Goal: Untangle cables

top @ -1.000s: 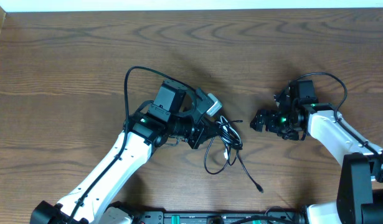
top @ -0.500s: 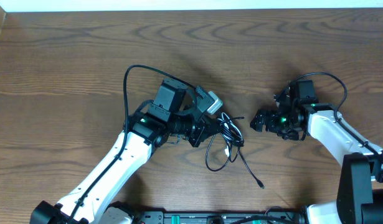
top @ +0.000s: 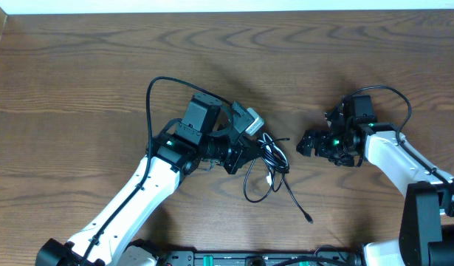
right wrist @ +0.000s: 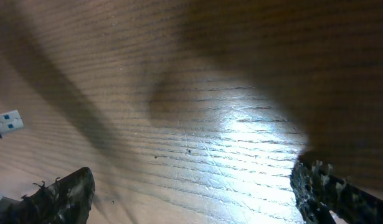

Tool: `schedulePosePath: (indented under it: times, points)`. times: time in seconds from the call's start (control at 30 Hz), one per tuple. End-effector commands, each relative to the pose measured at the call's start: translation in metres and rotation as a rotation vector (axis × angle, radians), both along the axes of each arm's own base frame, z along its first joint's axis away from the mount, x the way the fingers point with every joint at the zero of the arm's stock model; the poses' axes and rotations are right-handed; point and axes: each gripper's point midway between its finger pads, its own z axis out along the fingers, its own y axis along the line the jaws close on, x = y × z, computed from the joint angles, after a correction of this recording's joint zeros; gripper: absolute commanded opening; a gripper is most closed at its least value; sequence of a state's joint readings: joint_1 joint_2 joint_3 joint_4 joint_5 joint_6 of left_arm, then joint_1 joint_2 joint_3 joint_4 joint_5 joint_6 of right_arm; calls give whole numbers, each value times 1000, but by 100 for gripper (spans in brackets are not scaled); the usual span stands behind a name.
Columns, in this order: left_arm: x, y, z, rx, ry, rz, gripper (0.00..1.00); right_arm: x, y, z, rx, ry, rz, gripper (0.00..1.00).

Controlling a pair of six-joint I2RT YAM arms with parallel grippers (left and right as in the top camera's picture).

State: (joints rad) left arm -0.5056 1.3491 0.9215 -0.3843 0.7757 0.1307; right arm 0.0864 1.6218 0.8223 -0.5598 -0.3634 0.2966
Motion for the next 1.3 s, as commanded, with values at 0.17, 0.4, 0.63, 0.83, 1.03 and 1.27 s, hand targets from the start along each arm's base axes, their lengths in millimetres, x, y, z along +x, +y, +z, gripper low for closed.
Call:
schedulePosePath:
  times: [0.17, 0.4, 0.63, 0.83, 1.03, 1.27]
  points:
    - [2, 0, 0, 0, -9, 2, 8, -7, -8, -12, -60, 32, -7, 99]
    - [2, 0, 0, -1, -9, 1, 7, -7, -8, -12, -60, 32, -7, 99]
    - [2, 0, 0, -1, -9, 2, 7, -7, -8, -12, -60, 32, -7, 99]
    - [2, 0, 0, -1, -9, 2, 7, -7, -8, -12, -60, 33, -7, 99]
    - [4, -1, 1, -4, -20, 4, 7, -7, -8, -12, -60, 32, -7, 99]
    - [5, -2, 2, -7, -25, 3, 7, -7, -8, -12, -60, 32, -7, 99]
